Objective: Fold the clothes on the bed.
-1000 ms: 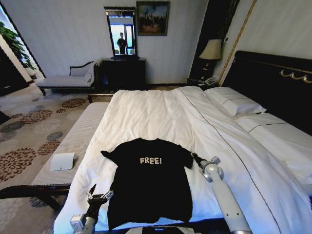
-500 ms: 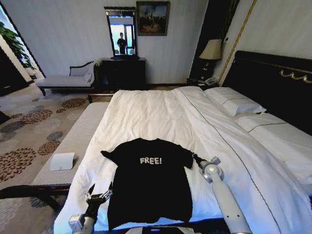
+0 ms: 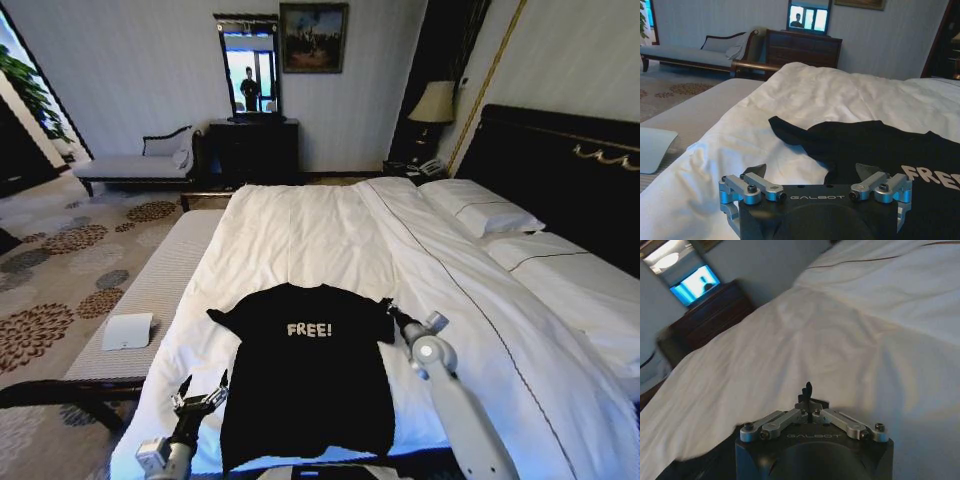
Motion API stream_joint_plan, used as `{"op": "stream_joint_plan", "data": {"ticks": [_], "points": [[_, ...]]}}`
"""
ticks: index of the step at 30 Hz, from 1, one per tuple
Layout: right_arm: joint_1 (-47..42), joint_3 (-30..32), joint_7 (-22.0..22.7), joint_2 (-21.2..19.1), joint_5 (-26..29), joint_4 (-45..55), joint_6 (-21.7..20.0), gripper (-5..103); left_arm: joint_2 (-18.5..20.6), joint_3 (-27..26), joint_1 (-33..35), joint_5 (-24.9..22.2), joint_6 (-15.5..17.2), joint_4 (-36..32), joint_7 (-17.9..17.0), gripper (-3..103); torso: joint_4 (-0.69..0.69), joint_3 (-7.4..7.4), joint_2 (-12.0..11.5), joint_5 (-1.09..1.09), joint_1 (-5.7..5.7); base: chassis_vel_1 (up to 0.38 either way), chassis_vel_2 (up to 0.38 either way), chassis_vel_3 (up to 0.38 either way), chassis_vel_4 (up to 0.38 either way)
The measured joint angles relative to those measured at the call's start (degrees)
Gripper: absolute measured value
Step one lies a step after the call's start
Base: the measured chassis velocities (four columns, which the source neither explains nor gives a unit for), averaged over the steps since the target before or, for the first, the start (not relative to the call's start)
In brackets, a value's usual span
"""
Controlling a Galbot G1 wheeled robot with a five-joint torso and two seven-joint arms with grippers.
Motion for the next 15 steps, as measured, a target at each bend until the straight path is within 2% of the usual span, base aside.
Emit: {"op": "stream_joint_plan", "data": {"ticks": [9, 15], "points": [[0.0, -6.1, -2.4, 0.3, -9.1, 0.7, 1.1, 0, -0.3, -0.9, 0.5, -0.2, -0.7, 0.0, 0.4, 100, 0.00, 0.00, 0.0, -0.01, 0.00, 0.000, 0.000, 0.000, 0.000], [1.1, -8.5, -2.5, 0.7, -10.9, -1.0, 1.3, 0, -0.4, -1.5, 0.5, -0.7, -0.7, -0.2, 0.4, 100, 0.00, 0.00, 0.0, 0.00, 0.00, 0.000, 0.000, 0.000, 0.000]]}}
